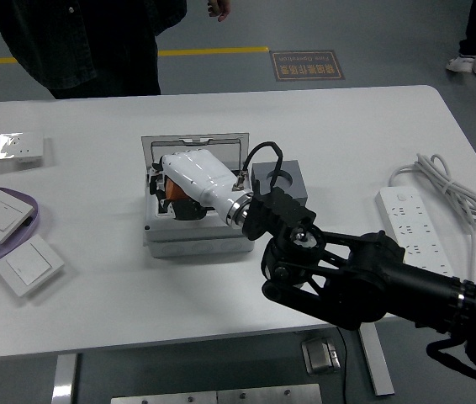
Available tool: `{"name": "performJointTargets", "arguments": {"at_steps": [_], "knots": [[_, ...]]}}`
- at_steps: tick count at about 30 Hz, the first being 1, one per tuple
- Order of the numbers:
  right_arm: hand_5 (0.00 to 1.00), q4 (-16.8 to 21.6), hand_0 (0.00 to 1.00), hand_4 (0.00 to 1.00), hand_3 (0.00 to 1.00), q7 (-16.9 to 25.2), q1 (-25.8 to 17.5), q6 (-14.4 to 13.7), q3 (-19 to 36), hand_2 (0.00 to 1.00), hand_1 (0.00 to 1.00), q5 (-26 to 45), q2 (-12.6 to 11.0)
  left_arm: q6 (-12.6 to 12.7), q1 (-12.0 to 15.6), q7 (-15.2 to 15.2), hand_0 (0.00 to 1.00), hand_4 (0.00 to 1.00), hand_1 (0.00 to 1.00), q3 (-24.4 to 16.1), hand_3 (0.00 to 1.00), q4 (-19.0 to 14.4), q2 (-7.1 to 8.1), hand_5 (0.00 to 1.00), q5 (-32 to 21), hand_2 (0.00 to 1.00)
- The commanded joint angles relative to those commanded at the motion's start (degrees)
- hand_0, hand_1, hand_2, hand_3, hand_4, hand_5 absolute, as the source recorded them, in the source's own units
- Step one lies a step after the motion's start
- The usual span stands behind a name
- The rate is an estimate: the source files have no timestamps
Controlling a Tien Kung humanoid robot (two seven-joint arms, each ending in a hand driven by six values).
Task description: Pick up the cylinder from the cube,place it in the box,flap close box
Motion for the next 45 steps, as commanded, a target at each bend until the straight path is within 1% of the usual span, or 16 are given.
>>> {"name": "performJointTargets", "arguments": {"at_steps": [4, 5, 10, 11, 16, 17, 22, 23, 28, 29, 32, 35, 40, 41, 43, 45], "knots": [[0.002, -2.0, 0.141, 0.023, 0.377, 0.7, 0.2, -0.9, -0.1, 0.445, 0.293, 0.3, 0.5, 0.0, 0.0, 0.0, 0.614, 0.711, 0.628, 0.0, 0.631, 0.0, 0.06, 0.248, 0.1, 0.606], [0.019, -2.5, 0.616, 0.363, 0.661, 0.8, 0.2, -1.1, -0.1, 0.636, 0.638, 0.4, 0.6, 0.0, -0.1, 0.0, 0.614, 0.71, 0.629, 0.0, 0.631, 0.0, 0.06, 0.247, 0.0, 0.605], [0.019, -4.1, 0.616, 0.363, 0.661, 1.4, 0.0, -1.7, -0.6, 0.636, 0.638, 0.9, 0.6, 0.0, -0.2, 0.0, 0.614, 0.71, 0.629, 0.1, 0.631, 0.0, 0.02, 0.247, 0.1, 0.605], [0.339, -4.3, 0.885, 0.615, 0.757, 1.5, 0.0, -1.8, -0.7, 0.759, 0.776, 0.9, 0.7, 0.0, -0.2, 0.0, 0.614, 0.709, 0.629, 0.0, 0.631, 0.0, 0.01, 0.244, 0.1, 0.605], [0.339, -4.9, 0.885, 0.615, 0.757, 1.4, -0.1, -1.5, -0.9, 0.759, 0.776, 0.3, 0.7, 0.0, -0.2, 0.0, 0.614, 0.709, 0.629, 0.0, 0.631, 0.0, 0.05, 0.244, 0.2, 0.605], [0.382, -4.9, 0.959, 0.792, 0.826, 1.3, -0.1, -1.4, -1.0, 0.79, 0.82, 0.2, 0.7, 0.0, -0.2, 0.0, 0.614, 0.709, 0.627, 0.0, 0.631, 0.0, 0.05, 0.242, 0.2, 0.605], [0.382, -4.6, 0.959, 0.792, 0.826, 1.3, -0.4, -0.9, -1.2, 0.79, 0.82, 0.4, 0.7, -0.1, -0.2, -0.1, 0.614, 0.709, 0.627, 0.1, 0.631, -0.1, 0.02, 0.242, 0.1, 0.605], [0.388, -4.5, 0.973, 0.859, 0.832, 1.4, -0.4, -0.9, -1.1, 0.792, 0.828, 0.5, 0.6, -0.1, -0.2, 0.0, 0.614, 0.708, 0.627, 0.1, 0.631, -0.1, 0.01, 0.242, 0.1, 0.605], [0.388, -3.5, 0.973, 0.859, 0.832, 2.6, -0.9, -2.0, -0.9, 0.792, 0.828, 3.7, 0.2, -0.1, -0.3, -0.2, 0.614, 0.708, 0.627, 0.4, 0.631, -0.1, 0.01, 0.242, -0.2, 0.605], [0.38, -2.9, 0.975, 0.884, 0.835, 3.1, -1.1, -2.5, -0.8, 0.789, 0.826, 5.0, 0.0, -0.1, -0.3, -0.3, 0.614, 0.708, 0.627, 0.5, 0.63, -0.1, -0.02, 0.242, -0.3, 0.605], [0.38, -0.2, 0.975, 0.884, 0.835, 4.9, -1.8, -4.1, -0.3, 0.789, 0.826, 9.6, -1.4, -0.1, -0.3, -0.5, 0.614, 0.708, 0.627, 1.0, 0.63, -0.2, -0.13, 0.242, -0.8, 0.605], [0.376, 3.4, 0.963, 0.876, 0.826, 7.1, -2.1, -5.5, 0.5, 0.772, 0.815, 15.4, -3.4, -0.1, -0.2, -0.7, 0.615, 0.708, 0.627, 1.3, 0.63, -0.2, -0.25, 0.242, -1.2, 0.605], [0.376, 9.4, 0.963, 0.876, 0.826, 9.6, 0.0, -7.2, 2.5, 0.772, 0.815, 25.2, -7.1, -0.1, -0.3, -0.6, 0.615, 0.708, 0.627, 1.3, 0.63, -0.2, -0.21, 0.242, -1.2, 0.605], [0.37, 10.0, 0.908, 0.829, 0.784, 9.9, 0.6, -7.4, 2.8, 0.735, 0.774, 26.6, -7.6, -0.1, -0.4, -0.6, 0.614, 0.708, 0.627, 1.2, 0.63, -0.2, -0.17, 0.241, -1.1, 0.605], [0.37, 10.0, 0.908, 0.829, 0.784, 10.3, 2.1, -7.6, 3.3, 0.735, 0.774, 29.7, -8.6, -0.1, -0.5, -0.6, 0.614, 0.708, 0.627, 1.2, 0.63, -0.2, -0.08, 0.241, -1.0, 0.605], [0.37, 8.1, 0.908, 0.829, 0.784, 11.1, 3.8, -7.6, 3.2, 0.735, 0.774, 32.8, -9.2, -0.1, -0.6, -0.5, 0.614, 0.708, 0.627, 1.1, 0.63, -0.2, 0.05, 0.241, -0.9, 0.605]]}}
